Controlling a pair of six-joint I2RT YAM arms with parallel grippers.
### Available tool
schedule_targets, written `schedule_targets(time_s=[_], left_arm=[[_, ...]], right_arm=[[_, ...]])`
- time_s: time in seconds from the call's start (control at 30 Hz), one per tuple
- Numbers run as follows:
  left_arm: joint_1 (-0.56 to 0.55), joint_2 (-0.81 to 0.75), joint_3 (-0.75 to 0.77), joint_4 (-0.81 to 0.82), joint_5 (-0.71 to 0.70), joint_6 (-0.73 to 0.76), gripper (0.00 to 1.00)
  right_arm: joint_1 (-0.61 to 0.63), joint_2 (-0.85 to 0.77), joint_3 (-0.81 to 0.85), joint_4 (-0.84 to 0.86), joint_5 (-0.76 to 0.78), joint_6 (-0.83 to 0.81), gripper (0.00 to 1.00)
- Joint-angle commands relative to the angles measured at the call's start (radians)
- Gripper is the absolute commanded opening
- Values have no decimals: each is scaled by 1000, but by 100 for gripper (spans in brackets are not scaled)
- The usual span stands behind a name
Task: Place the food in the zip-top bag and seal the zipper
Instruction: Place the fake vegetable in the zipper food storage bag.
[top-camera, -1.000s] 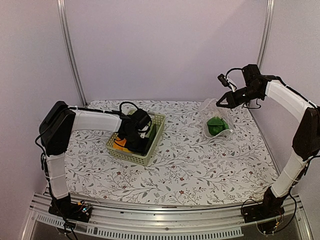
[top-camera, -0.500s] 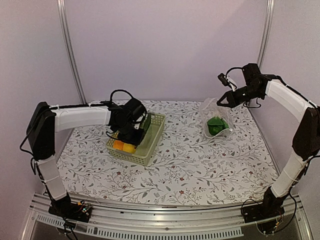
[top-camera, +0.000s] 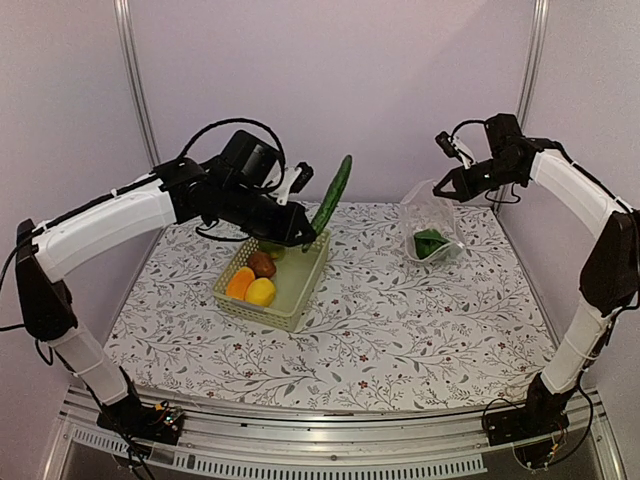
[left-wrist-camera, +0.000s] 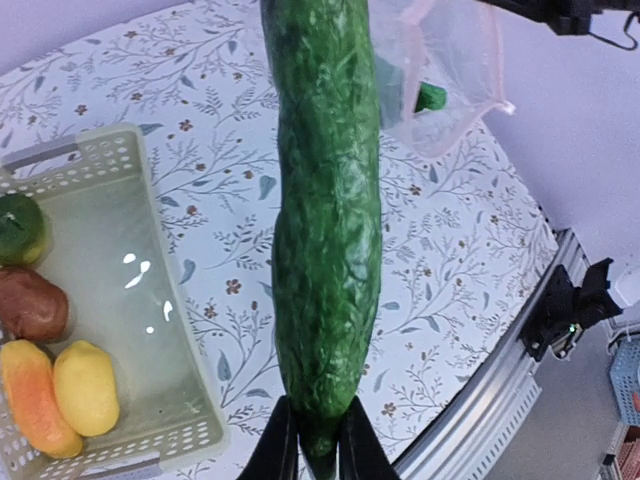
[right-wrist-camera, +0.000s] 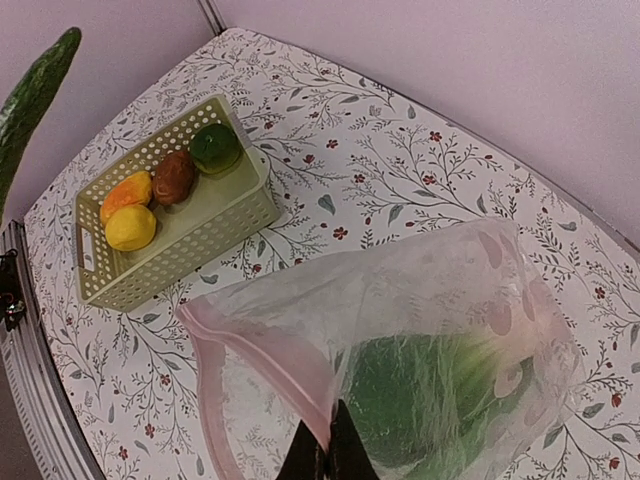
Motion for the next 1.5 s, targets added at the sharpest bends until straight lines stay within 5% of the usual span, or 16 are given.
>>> schedule_targets(time_s=[0.0,0.43,0.8,1.47], left_arm=[[-79,45,87,25,183,7,0],[-174,294,239,96,470,-126,0],[-162,422,279,199,522,-328,0],[-69,673,364,752,655,-852,0]], right_arm=[[9,12,2,-7,-25,5,0],[20,-21,-51,13,-36,10,0],[25,-41,-79,18,-56,13,0],[35,-58,-121,27,-91,17,0]])
